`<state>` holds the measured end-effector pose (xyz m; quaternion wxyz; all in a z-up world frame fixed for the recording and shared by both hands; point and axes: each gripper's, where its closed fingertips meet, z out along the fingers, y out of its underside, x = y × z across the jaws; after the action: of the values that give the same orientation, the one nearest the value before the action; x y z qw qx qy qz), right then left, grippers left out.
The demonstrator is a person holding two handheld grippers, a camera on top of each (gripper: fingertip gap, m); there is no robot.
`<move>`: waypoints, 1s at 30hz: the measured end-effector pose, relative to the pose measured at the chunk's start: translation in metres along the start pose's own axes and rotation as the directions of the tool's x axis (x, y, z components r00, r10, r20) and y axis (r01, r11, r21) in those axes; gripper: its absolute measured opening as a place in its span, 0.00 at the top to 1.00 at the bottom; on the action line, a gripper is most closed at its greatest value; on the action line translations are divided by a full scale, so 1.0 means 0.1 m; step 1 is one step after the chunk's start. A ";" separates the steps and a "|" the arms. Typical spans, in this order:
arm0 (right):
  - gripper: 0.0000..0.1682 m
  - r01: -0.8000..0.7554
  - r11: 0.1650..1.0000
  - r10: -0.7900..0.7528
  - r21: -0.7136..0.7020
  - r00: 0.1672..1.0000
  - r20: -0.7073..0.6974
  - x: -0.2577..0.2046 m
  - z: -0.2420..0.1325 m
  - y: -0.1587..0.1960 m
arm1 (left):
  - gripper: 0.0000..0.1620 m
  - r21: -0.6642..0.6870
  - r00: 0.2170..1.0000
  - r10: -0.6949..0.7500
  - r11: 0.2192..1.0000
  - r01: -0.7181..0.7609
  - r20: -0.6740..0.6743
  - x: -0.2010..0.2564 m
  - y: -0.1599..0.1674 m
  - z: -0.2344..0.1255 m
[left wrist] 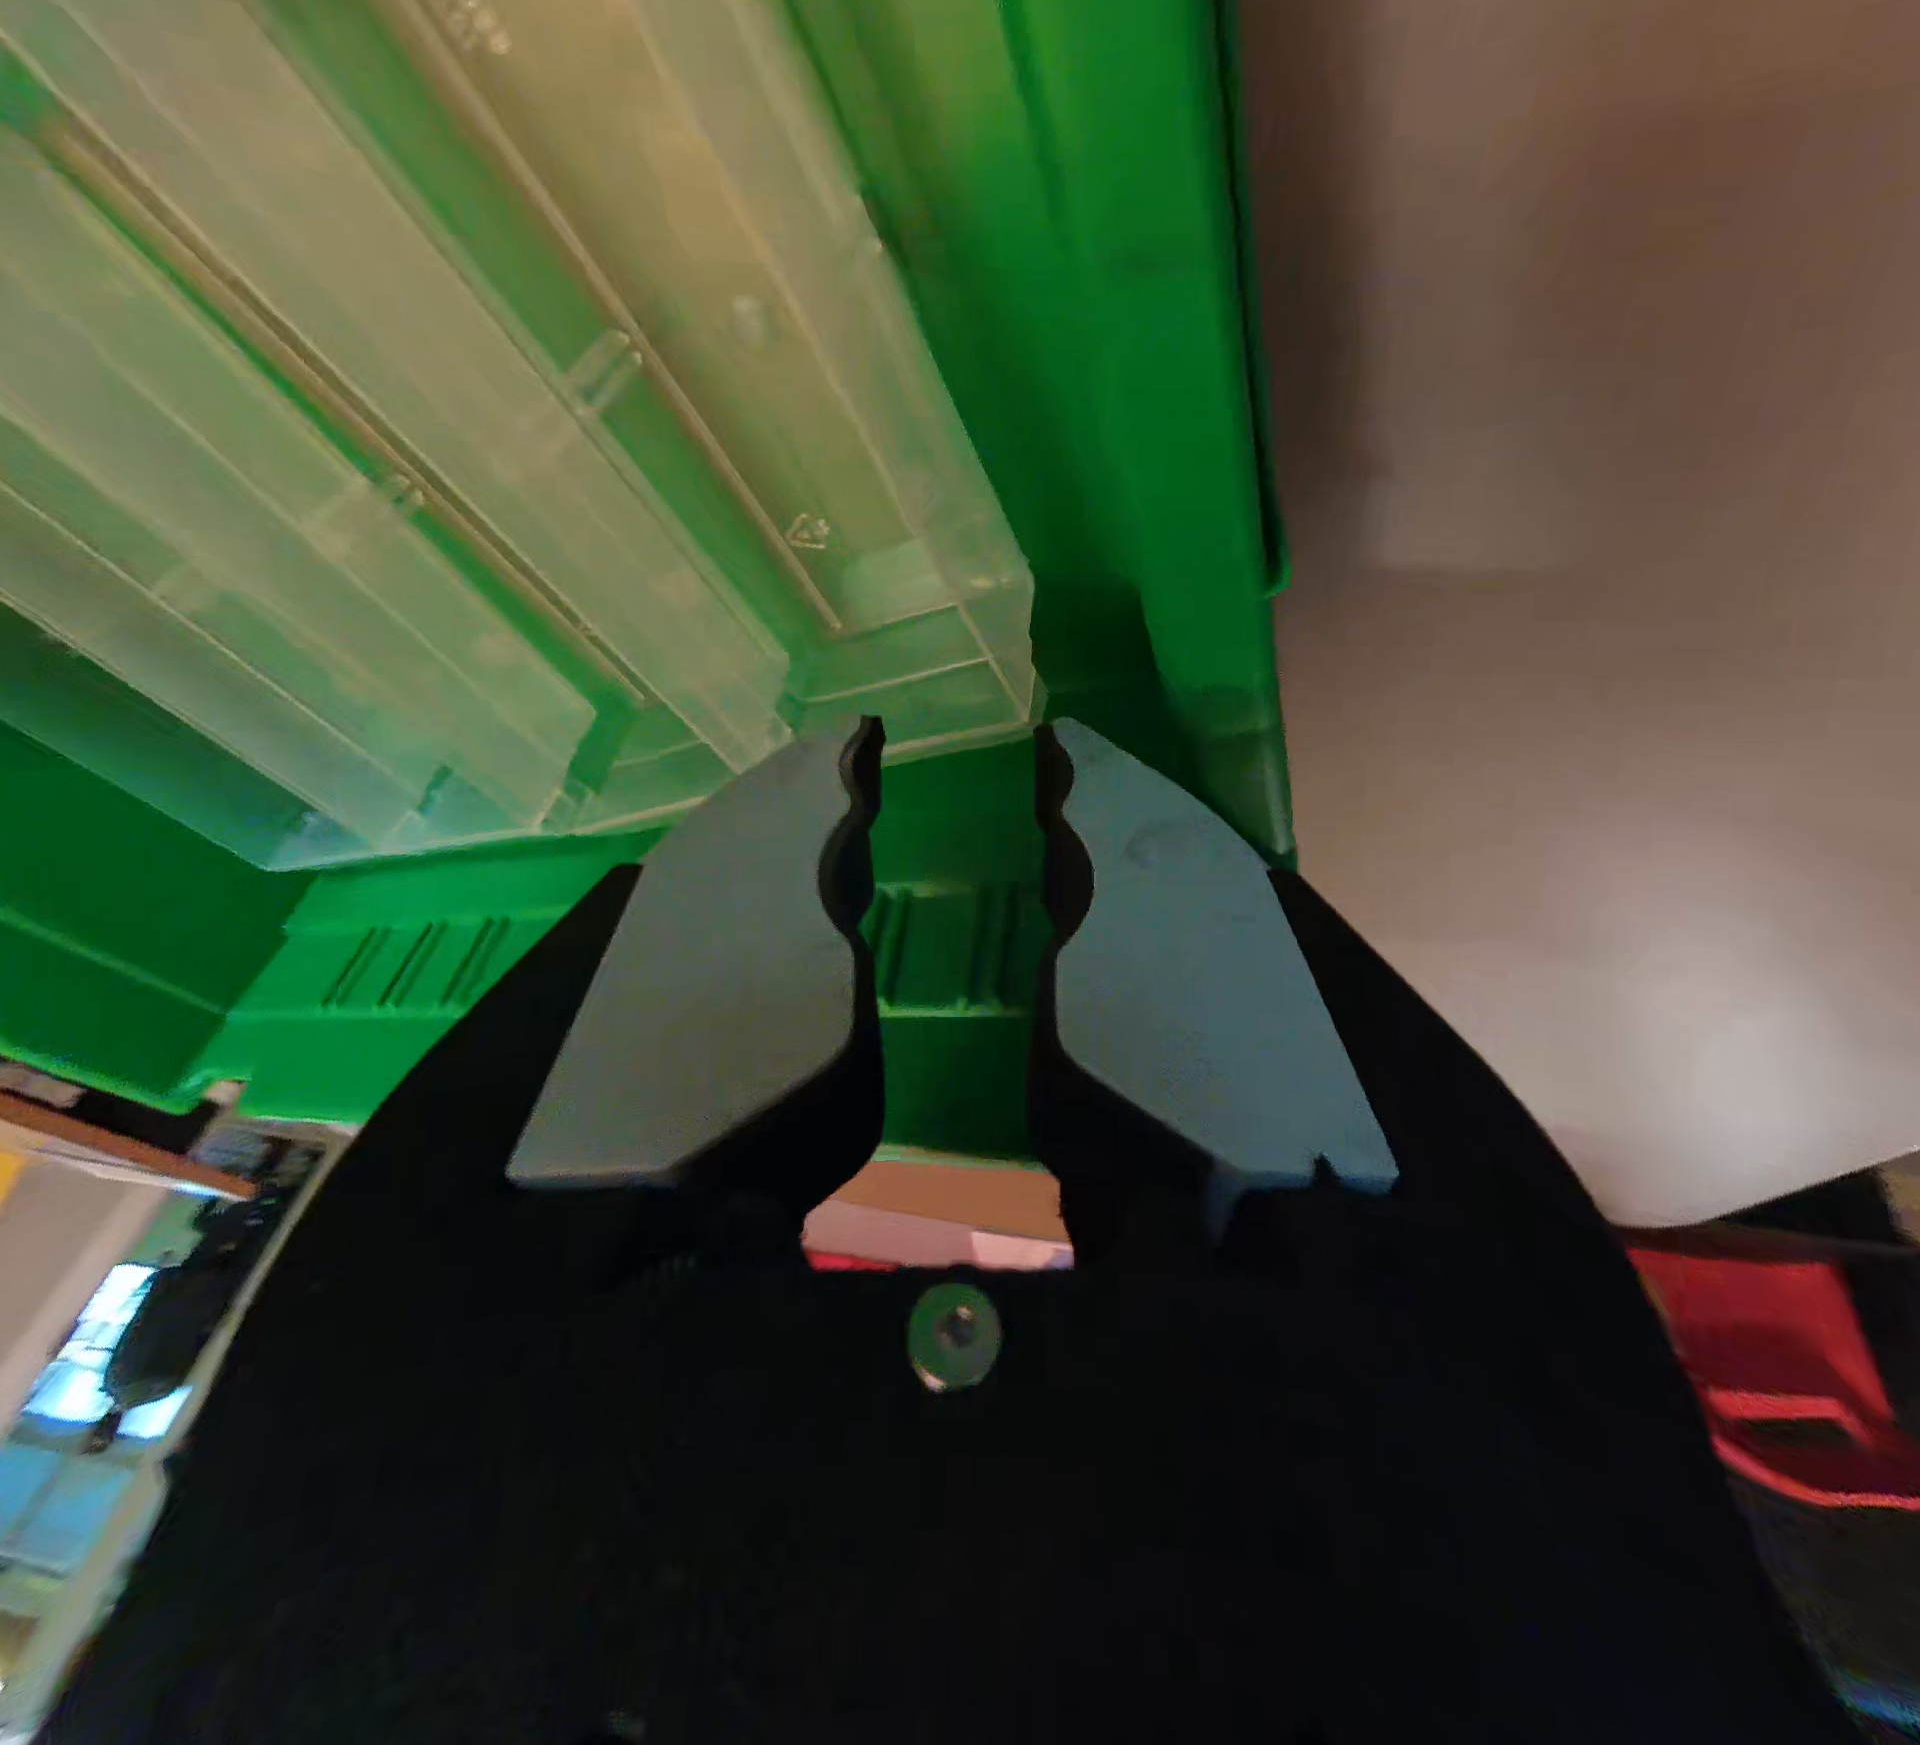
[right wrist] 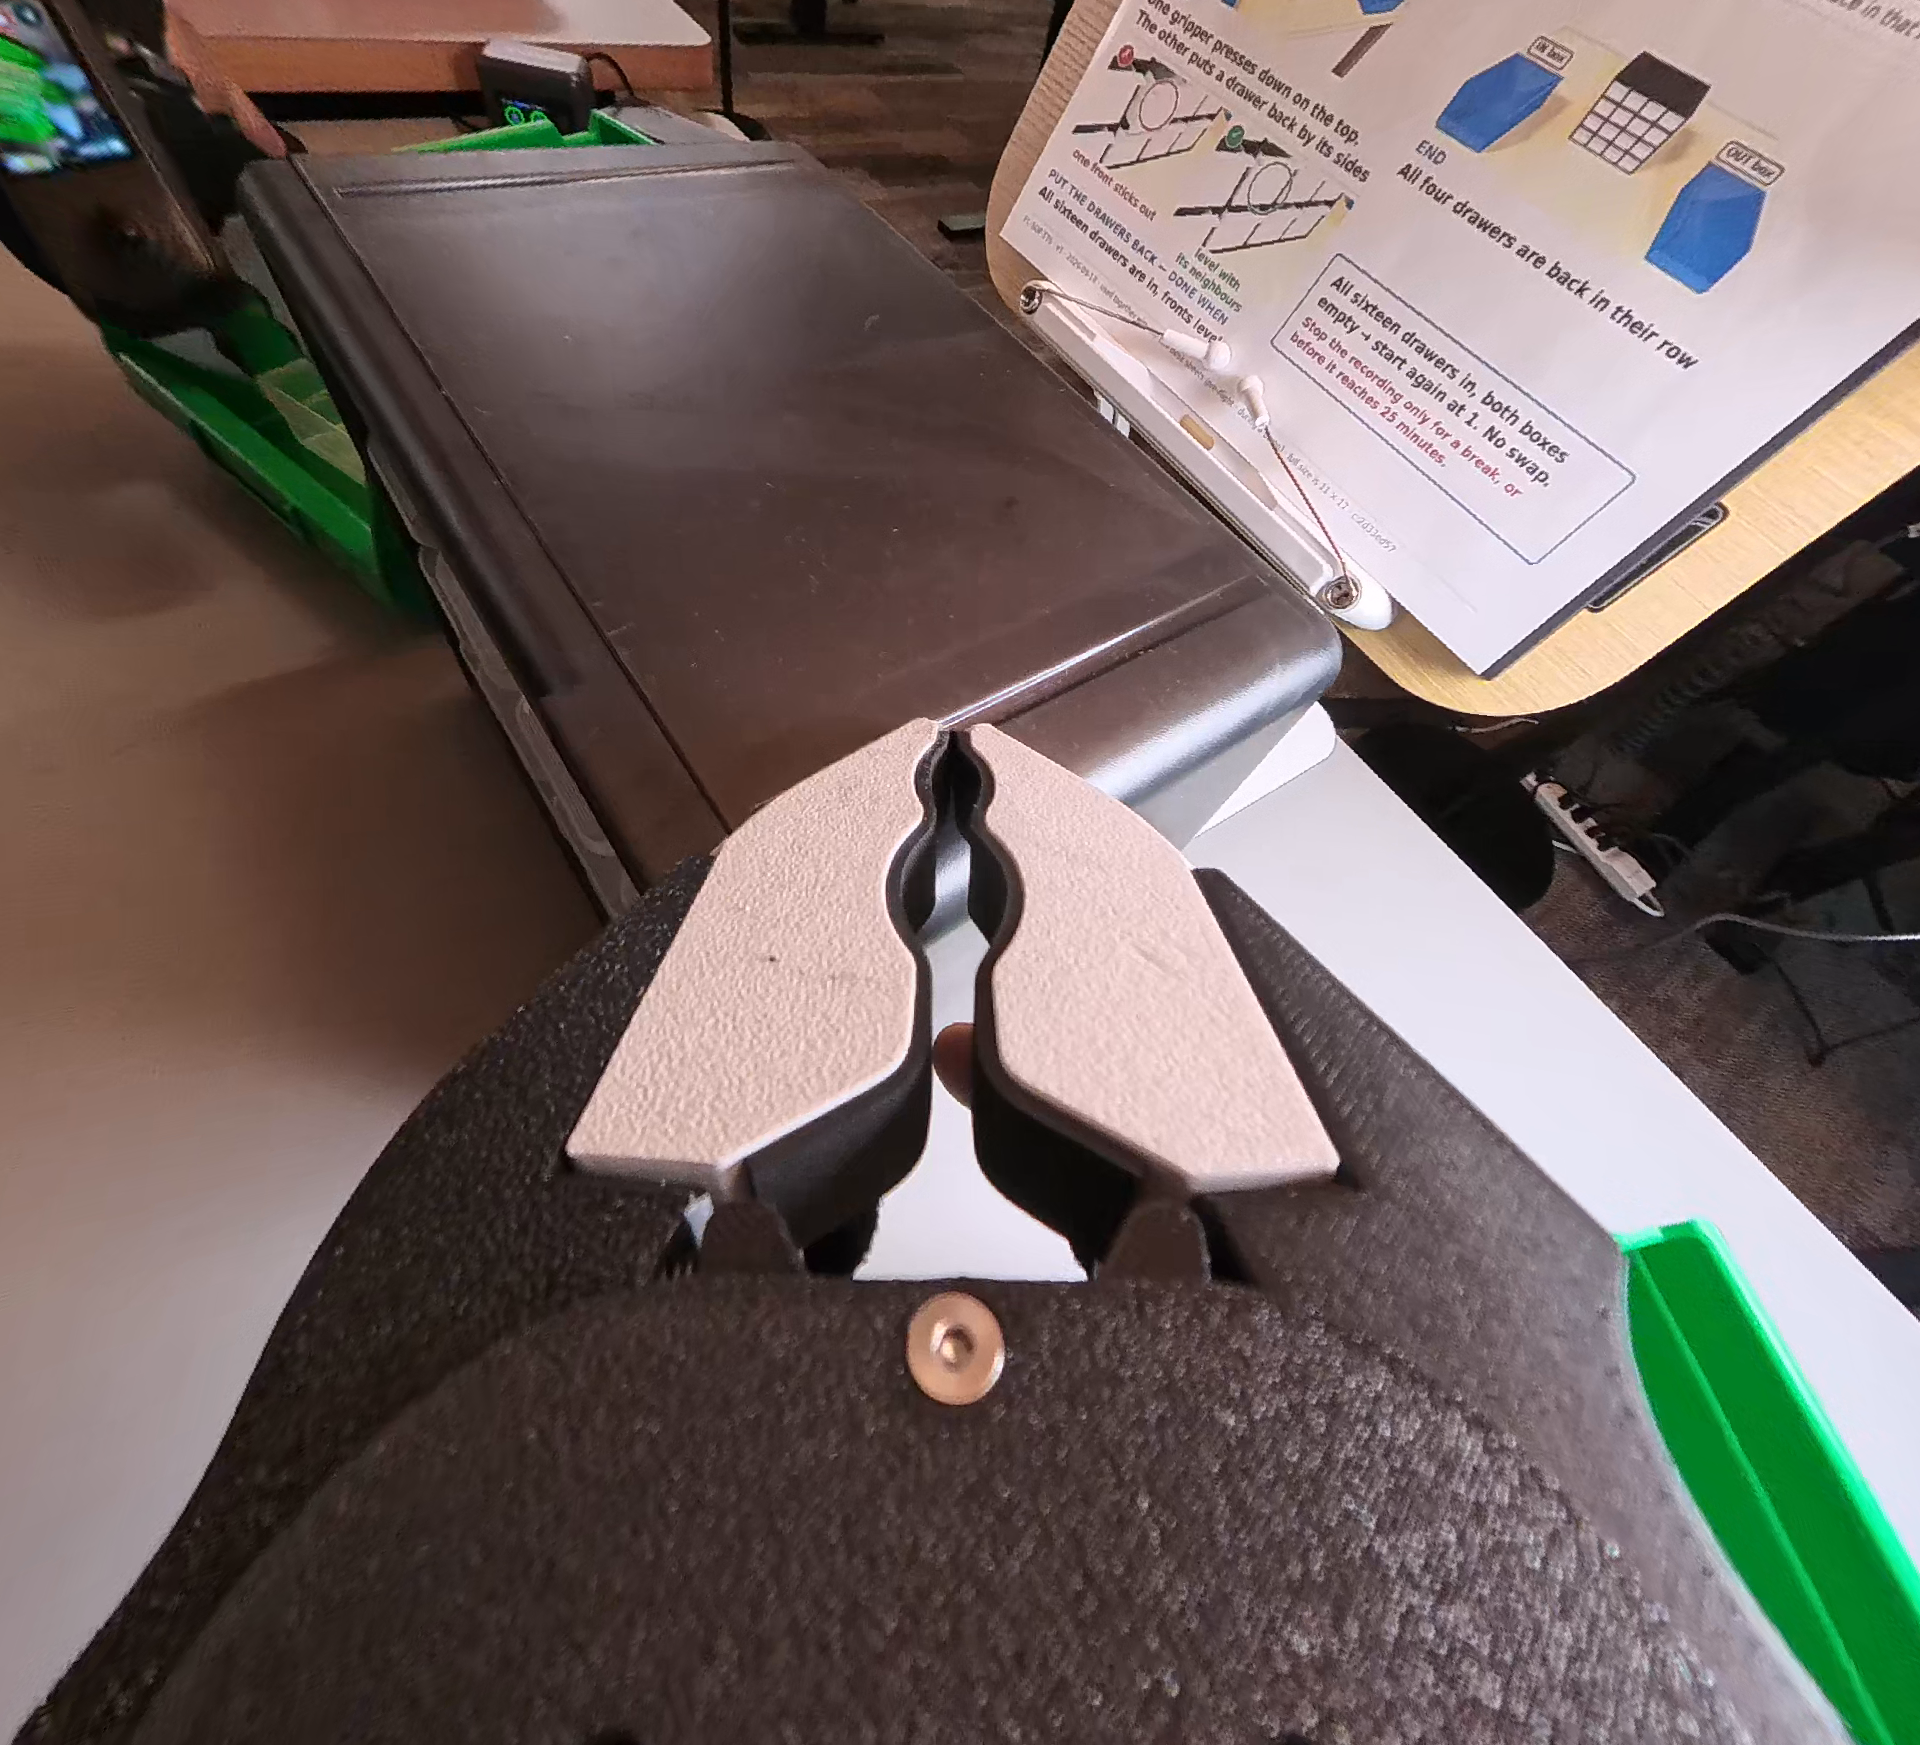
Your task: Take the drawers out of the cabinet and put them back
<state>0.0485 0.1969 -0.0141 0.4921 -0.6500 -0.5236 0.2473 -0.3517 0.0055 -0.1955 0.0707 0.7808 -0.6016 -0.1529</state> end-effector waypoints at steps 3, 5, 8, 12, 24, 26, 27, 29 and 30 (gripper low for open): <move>1.00 -0.008 1.000 0.008 0.010 1.000 0.010 0.00 0.00 0.00 | 0.82 -0.035 0.997 0.080 0.996 -0.080 -0.003 0.00 0.01 0.01; 1.00 -0.011 1.000 0.011 0.013 1.000 0.014 0.00 0.00 0.00 | 0.82 -0.072 0.993 0.117 0.990 -0.118 -0.029 0.03 0.03 0.07; 1.00 -0.017 1.000 0.017 0.018 1.000 0.018 0.00 0.00 0.00 | 0.85 -0.108 0.986 0.160 0.981 -0.164 -0.046 0.04 0.02 0.14; 1.00 -0.024 0.999 0.023 0.022 0.999 0.022 0.00 0.00 0.00 | 0.86 -0.020 0.993 0.086 0.996 -0.088 -0.079 0.04 -0.12 0.07; 1.00 -0.027 0.999 0.026 0.035 0.999 0.035 0.00 0.00 0.00 | 0.87 0.226 0.984 -0.087 0.967 0.122 -0.157 0.14 -0.39 -0.41; 1.00 -0.029 0.999 0.028 0.037 0.999 0.036 0.00 0.00 0.00 | 0.87 0.270 0.977 -0.115 0.949 0.162 -0.179 0.14 -0.42 -0.54; 1.00 -0.031 0.999 0.029 0.039 0.999 0.038 0.00 0.00 0.00 | 0.87 0.295 0.973 -0.129 0.938 0.183 -0.193 0.14 -0.45 -0.61; 1.00 -0.033 0.999 0.031 0.042 0.999 0.042 0.00 0.00 0.00 | 0.87 0.351 0.964 -0.150 0.910 0.222 -0.221 0.14 -0.52 -0.76; 1.00 -0.034 0.998 0.032 0.043 0.999 0.044 0.00 0.00 0.00 | 0.88 0.385 0.953 -0.163 0.887 0.255 -0.256 0.16 -0.57 -0.83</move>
<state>0.0482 0.1967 -0.0137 0.4908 -0.6421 -0.5177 0.2808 -0.2687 -0.0005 -0.1368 -0.0480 0.8504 -0.5209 0.0569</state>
